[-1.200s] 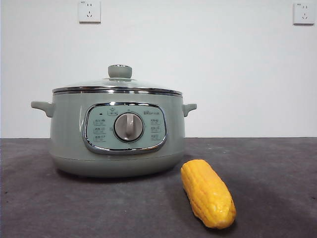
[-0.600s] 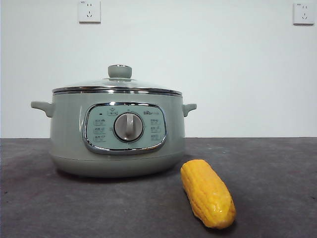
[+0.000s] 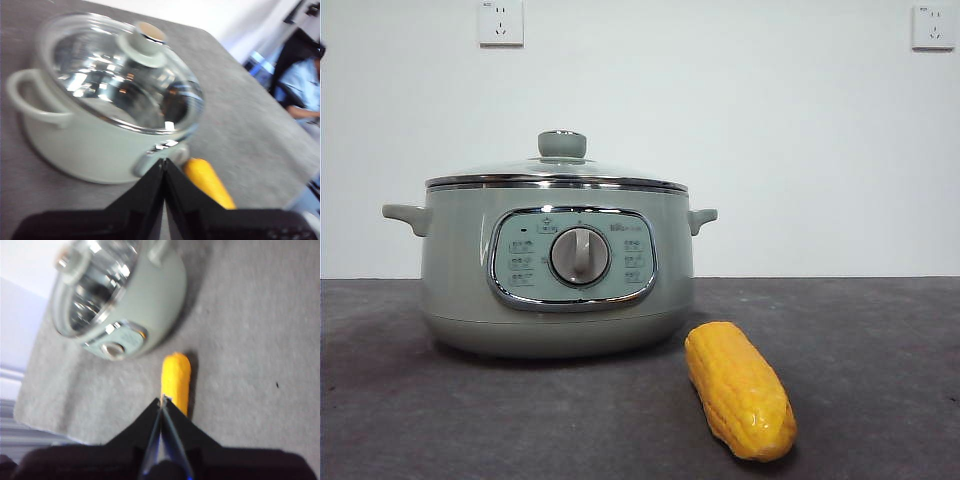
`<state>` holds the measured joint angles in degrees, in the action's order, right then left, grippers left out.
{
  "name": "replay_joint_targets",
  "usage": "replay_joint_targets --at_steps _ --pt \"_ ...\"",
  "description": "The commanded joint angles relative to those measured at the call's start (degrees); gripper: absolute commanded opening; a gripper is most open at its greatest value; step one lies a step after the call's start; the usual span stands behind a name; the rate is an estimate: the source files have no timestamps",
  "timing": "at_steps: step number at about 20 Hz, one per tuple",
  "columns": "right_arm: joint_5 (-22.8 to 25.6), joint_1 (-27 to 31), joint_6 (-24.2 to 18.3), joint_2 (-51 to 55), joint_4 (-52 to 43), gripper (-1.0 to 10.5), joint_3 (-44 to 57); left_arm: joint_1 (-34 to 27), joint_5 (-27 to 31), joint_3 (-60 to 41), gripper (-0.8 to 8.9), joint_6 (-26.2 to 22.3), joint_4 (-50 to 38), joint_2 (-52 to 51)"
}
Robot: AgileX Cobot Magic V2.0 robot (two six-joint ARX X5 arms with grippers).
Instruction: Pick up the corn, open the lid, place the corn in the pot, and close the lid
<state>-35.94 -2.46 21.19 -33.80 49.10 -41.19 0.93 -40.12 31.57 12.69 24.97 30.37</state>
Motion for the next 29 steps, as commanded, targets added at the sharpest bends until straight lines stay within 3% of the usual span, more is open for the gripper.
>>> replay_joint_targets --at_steps 1,4,9,13,16,17,22,25,29 --pt "-0.02 -1.88 -2.38 -3.37 0.11 0.1 -1.33 1.38 -1.51 1.27 -0.06 -0.87 1.01 0.13" --pt "1.29 -5.11 -2.4 -7.82 0.15 0.3 -2.75 3.19 -1.95 2.89 -0.06 -1.33 2.97 0.35" --pt "9.01 -13.16 -2.25 -15.02 0.31 1.4 -6.1 6.49 -1.9 4.0 -0.06 -1.36 5.77 0.48" --pt "19.85 -24.74 -1.66 -22.73 0.28 1.6 -10.34 9.64 -1.86 4.0 -0.06 -1.38 10.64 0.5" --pt "27.34 -33.2 1.46 -28.87 0.28 4.5 -13.29 11.15 -1.84 4.0 -0.06 -1.36 13.29 0.5" --pt "28.17 -35.12 2.58 -31.1 0.31 5.1 -14.27 11.45 -1.84 4.0 -0.06 -1.33 13.9 0.5" --pt "30.82 -41.48 5.7 -42.51 0.26 5.4 -18.08 11.82 0.31 4.0 -0.06 -1.36 14.67 0.48" --pt "33.68 -43.63 5.9 -48.65 -0.09 5.4 -19.65 11.82 0.31 4.0 -0.06 -1.38 14.62 0.48" --pt "33.94 -43.78 5.6 -55.3 -3.13 5.4 -20.26 11.82 0.31 4.0 -0.06 -1.4 14.64 0.48"
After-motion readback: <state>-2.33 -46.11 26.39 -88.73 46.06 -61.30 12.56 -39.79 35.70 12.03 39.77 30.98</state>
